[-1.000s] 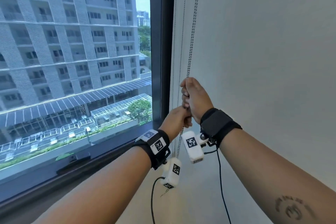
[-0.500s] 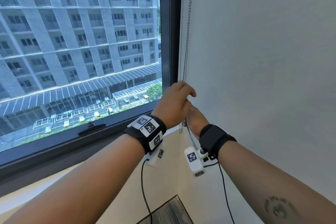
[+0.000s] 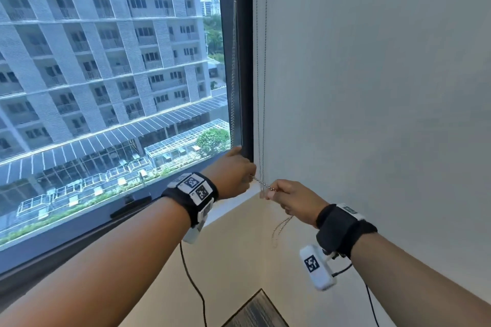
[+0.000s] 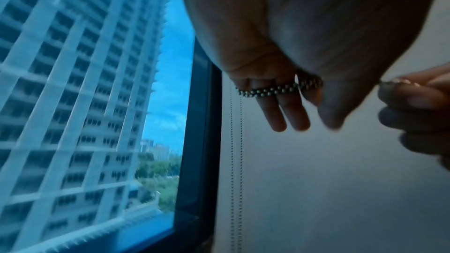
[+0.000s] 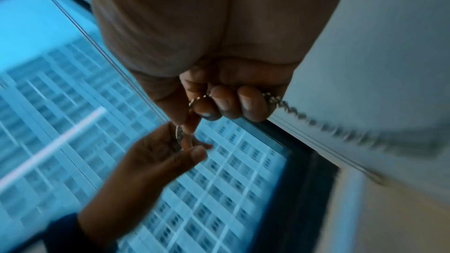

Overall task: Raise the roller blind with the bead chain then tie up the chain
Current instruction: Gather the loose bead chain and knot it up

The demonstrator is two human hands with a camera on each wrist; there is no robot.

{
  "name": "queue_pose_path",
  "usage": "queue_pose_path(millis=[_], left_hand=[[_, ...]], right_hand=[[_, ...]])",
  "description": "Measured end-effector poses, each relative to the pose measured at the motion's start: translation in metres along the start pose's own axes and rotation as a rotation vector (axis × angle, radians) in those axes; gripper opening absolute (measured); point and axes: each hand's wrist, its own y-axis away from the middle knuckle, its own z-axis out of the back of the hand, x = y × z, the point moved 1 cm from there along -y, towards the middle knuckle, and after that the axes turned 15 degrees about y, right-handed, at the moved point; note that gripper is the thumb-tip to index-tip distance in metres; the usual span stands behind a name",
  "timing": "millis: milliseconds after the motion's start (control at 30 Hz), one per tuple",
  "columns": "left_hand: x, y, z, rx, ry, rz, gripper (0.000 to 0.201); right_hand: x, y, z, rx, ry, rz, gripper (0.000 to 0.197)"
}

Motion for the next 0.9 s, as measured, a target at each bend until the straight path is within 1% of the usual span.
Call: queue_pose_path(millis=[33,67,133,200,233,300,367,433,467,533,633,667,700,733,800,867,900], left_hand=[[0.004,0.002,0.003,-0.055,0.101,-0.001,0.012],[0.006,0.006,0.006,-0.127,0.240,0.018,0.015],[0.006,0.014,0.013,-0.297,0.558,0.110,0.021],[0.002,0.020,0.017,-0.471,0.831,0.187,0.021],[0.000,0.021,0.019,-0.531,0.980,0.205,0.020],[-0.005,0.019,0.023,-0.603,1.311,0.221,0.018],[-0.009,0.014,0.025,-0.623,1.656,0.224,0.017],[-0.016,0.011,0.025,-0.647,1.894,0.252,0.017],[-0.018,0.009,0.024,-0.664,1.953,0.277,0.014],[-0.023,0.005,0.025,-0.731,1.972,0.313,0.005],[-0.029,0.002,0.026,-0.904,1.916,0.389,0.020],[-0.030,0.002,0.027,-0.955,1.853,0.396,0.021],[-0.031,0.003,0.029,-0.985,1.742,0.395,0.021],[-0.033,0.003,0.031,-1.000,1.608,0.396,0.020],[-0.030,0.004,0.034,-1.004,1.358,0.424,0.027],[-0.028,0.003,0.036,-0.983,1.219,0.486,0.031],[-0.028,0.003,0.038,-0.938,1.168,0.502,0.027]], right_hand=[[0.011,0.002,0.007,-0.027,-0.023,0.010,0.018],[0.023,0.003,0.015,-0.058,-0.046,0.024,0.016],[0.051,0.003,0.029,-0.128,-0.094,0.052,0.011],[0.077,-0.001,0.040,-0.197,-0.118,0.078,0.009],[0.087,-0.004,0.044,-0.226,-0.130,0.088,0.009],[0.102,-0.012,0.047,-0.258,-0.167,0.102,0.009],[0.112,-0.021,0.047,-0.268,-0.196,0.115,0.009],[0.116,-0.027,0.045,-0.246,-0.252,0.156,0.010],[0.118,-0.029,0.045,-0.224,-0.281,0.182,0.011],[0.118,-0.035,0.046,-0.191,-0.300,0.206,0.012],[0.115,-0.040,0.054,-0.172,-0.291,0.204,0.011],[0.116,-0.041,0.057,-0.157,-0.293,0.210,0.012],[0.116,-0.042,0.059,-0.141,-0.299,0.214,0.012],[0.117,-0.042,0.062,-0.127,-0.312,0.217,0.013],[0.121,-0.044,0.062,-0.106,-0.342,0.219,0.013],[0.125,-0.047,0.062,-0.094,-0.316,0.227,0.013],[0.128,-0.049,0.061,-0.097,-0.267,0.230,0.013]])
